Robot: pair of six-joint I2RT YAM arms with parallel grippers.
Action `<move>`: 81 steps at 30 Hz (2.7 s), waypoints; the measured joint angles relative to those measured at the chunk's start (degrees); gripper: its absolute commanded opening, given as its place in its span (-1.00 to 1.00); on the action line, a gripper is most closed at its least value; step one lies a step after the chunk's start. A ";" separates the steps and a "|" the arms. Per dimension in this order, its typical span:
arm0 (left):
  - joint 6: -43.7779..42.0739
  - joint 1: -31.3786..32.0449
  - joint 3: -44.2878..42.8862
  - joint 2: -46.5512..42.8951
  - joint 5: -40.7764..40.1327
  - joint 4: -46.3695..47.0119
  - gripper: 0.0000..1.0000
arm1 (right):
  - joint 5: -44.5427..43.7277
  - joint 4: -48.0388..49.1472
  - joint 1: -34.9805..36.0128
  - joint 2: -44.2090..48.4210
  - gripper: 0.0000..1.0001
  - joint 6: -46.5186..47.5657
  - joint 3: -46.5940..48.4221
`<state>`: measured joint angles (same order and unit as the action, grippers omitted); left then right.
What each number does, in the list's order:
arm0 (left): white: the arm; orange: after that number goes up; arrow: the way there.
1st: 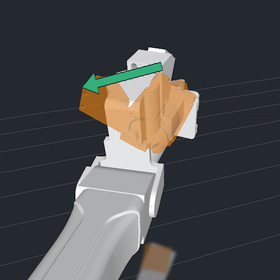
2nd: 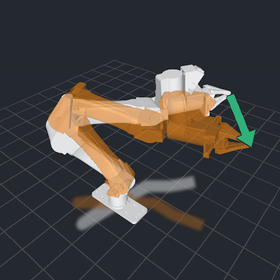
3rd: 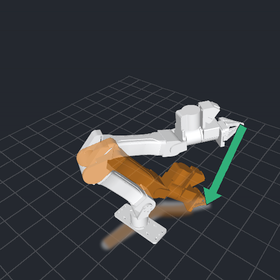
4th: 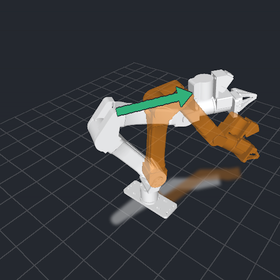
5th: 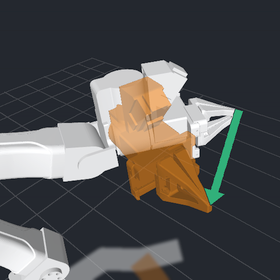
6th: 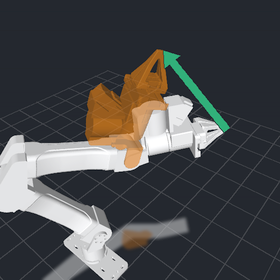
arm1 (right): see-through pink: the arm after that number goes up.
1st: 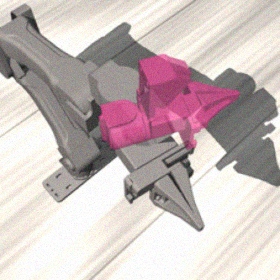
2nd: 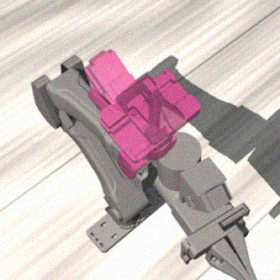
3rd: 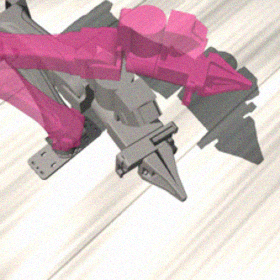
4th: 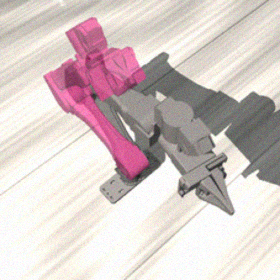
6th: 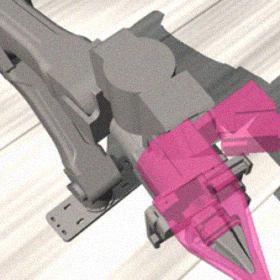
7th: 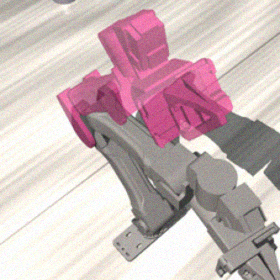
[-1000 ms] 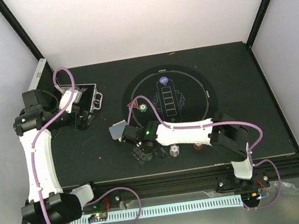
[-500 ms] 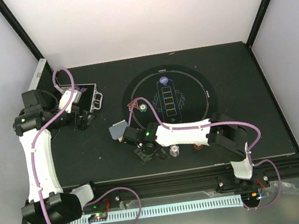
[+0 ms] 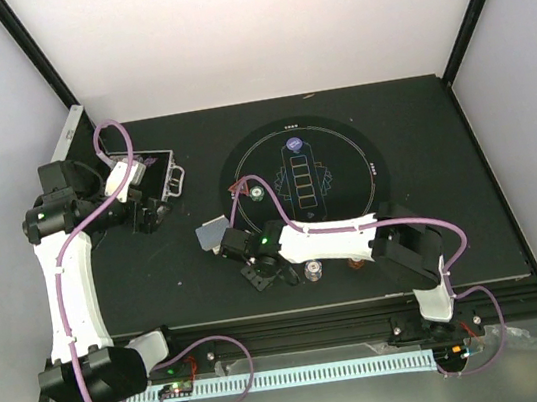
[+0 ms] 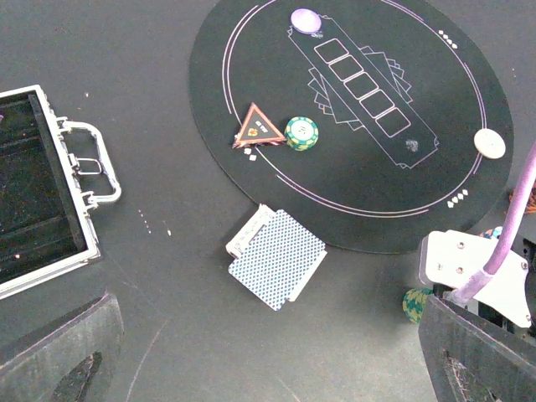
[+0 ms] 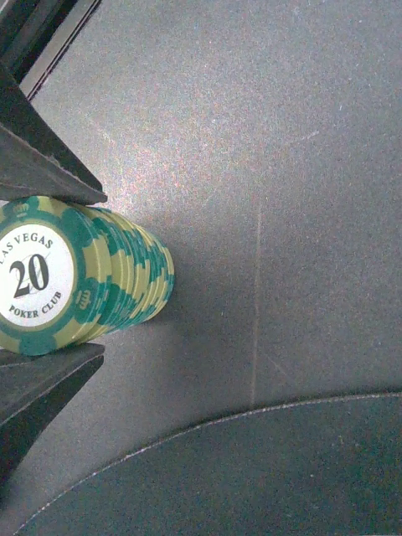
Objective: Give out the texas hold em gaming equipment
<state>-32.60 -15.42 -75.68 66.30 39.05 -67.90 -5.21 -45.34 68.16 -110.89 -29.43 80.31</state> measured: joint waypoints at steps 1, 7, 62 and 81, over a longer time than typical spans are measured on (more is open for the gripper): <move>0.02 0.00 0.00 0.00 0.00 0.00 0.98 | -0.02 0.00 0.00 0.00 -0.39 -0.07 0.00; 0.00 -0.02 -0.02 0.00 0.00 0.00 0.97 | -0.04 0.02 0.00 0.00 -0.71 0.00 0.00; -0.66 -1.09 -2.19 5.33 0.24 0.02 0.98 | 0.92 -12.24 -41.83 -36.13 -0.72 14.08 52.30; -0.83 -1.11 -2.84 6.60 -0.31 0.68 0.98 | 5.81 -6.40 -45.33 -41.00 -0.59 14.05 59.43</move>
<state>-33.43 -16.53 -78.52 72.90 38.74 -67.22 0.60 -51.75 22.83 -151.89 -15.38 139.74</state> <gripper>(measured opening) 0.989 0.429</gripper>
